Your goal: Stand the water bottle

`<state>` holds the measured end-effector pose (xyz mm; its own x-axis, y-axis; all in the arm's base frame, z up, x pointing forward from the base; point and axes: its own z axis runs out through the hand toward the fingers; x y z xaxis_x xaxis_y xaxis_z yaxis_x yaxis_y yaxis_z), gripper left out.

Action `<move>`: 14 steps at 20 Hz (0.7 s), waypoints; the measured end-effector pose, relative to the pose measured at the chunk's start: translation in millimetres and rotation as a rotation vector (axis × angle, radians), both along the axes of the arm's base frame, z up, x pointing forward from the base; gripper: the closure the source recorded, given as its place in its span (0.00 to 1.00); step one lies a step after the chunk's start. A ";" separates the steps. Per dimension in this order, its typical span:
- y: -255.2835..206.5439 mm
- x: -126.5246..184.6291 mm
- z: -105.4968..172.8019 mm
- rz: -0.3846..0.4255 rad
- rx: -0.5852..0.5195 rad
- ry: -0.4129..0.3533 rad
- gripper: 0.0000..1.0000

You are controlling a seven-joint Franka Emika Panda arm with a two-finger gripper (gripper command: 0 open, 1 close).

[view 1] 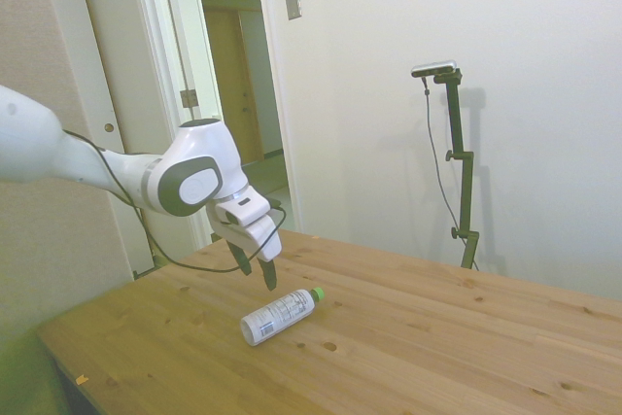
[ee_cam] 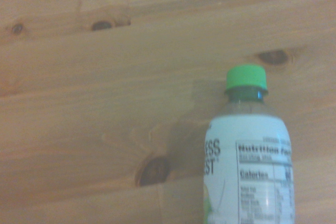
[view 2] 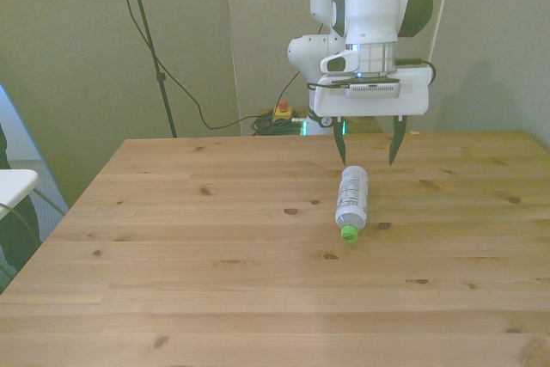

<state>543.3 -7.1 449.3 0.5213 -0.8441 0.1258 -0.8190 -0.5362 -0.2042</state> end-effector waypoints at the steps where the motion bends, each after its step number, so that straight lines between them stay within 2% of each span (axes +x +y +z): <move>1: -2.3 11.4 -3.8 -0.009 -0.004 -0.001 0.00; 8: -27.8 69.1 -35.7 -0.074 -0.020 0.007 0.00; 14: -36.2 98.8 -69.1 -0.102 -0.029 0.037 0.00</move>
<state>642.1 -43.3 380.2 0.4373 -0.8893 0.1338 -0.8764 -0.4548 -0.1586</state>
